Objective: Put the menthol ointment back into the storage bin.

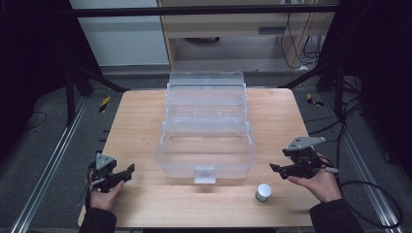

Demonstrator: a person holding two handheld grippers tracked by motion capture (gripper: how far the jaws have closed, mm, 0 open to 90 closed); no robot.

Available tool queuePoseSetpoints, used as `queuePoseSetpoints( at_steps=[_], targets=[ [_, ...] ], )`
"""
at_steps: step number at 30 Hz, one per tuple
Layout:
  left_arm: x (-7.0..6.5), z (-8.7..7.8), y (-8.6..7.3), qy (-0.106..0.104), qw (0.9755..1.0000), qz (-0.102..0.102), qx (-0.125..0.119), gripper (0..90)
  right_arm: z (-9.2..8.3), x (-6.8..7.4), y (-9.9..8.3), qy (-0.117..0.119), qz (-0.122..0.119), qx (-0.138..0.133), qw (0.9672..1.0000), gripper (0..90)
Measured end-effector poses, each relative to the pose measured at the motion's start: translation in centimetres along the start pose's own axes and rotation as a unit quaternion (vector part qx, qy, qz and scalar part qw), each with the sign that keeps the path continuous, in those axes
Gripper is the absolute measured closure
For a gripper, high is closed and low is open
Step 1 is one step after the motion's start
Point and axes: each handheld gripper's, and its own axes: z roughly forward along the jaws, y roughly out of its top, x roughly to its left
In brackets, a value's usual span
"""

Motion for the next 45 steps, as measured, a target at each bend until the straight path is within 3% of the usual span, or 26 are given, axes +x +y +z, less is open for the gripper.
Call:
queuePoseSetpoints(
  at_steps=[9,19,31,45],
  targets=[
    [-0.1,0.1,0.0,-0.001,1.0000,0.003,0.003,26.2,-0.1,0.9,1.2,0.026,-0.036,0.042,0.9981,28.3],
    [-0.1,0.1,0.0,-0.001,1.0000,0.005,0.002,26.6,0.3,1.7,2.2,0.050,-0.069,0.090,0.9922,28.1],
    [-0.2,0.2,0.0,-0.003,1.0000,0.006,0.006,26.5,0.6,3.0,3.1,0.077,-0.115,0.136,0.9809,27.1],
    [-0.3,0.2,0.0,-0.003,0.9999,0.009,0.008,26.5,1.5,4.1,2.9,0.101,-0.144,0.176,0.9685,26.8]
  ],
)
